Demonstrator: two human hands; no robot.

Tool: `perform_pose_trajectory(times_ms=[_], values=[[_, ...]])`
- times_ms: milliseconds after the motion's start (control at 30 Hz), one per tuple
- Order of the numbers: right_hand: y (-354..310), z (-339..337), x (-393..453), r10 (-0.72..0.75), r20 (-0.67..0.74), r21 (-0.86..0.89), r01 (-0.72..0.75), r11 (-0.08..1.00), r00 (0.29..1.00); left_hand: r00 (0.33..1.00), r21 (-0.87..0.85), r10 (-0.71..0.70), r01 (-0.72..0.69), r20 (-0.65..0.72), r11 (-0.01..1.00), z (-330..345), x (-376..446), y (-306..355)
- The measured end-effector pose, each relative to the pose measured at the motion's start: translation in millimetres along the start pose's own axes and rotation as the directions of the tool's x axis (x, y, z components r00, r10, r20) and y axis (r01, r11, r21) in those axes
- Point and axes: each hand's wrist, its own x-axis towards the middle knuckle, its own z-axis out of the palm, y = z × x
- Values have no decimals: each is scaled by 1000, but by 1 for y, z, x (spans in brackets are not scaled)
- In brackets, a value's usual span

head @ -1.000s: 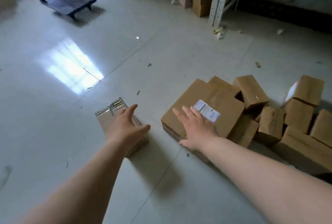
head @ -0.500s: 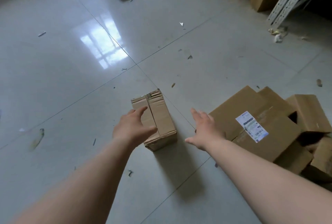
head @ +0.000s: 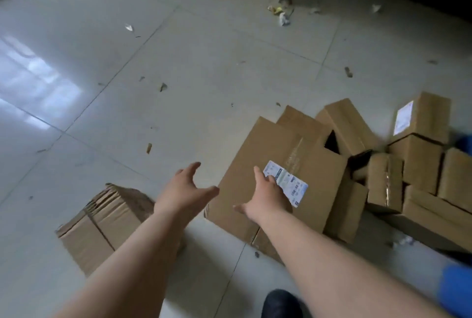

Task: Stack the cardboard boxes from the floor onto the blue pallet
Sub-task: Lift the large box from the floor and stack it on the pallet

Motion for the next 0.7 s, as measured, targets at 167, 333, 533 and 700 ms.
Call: perform_pose_trajectory(times_ms=[167, 333, 533, 700], values=[[59, -16, 52, 158, -143, 176, -132, 975, 977, 994, -71, 60, -53, 91, 996, 61, 74, 32], [123, -3, 87, 391, -209, 318, -316, 894, 896, 989, 69, 52, -62, 135, 996, 113, 122, 31], [181, 66, 93, 623, -23, 622, -477, 621, 782, 965, 83, -203, 192, 163, 978, 144, 138, -16], [194, 83, 88, 632, 45, 712, -468, 523, 774, 940, -92, -246, 274, 237, 957, 150, 141, -32]])
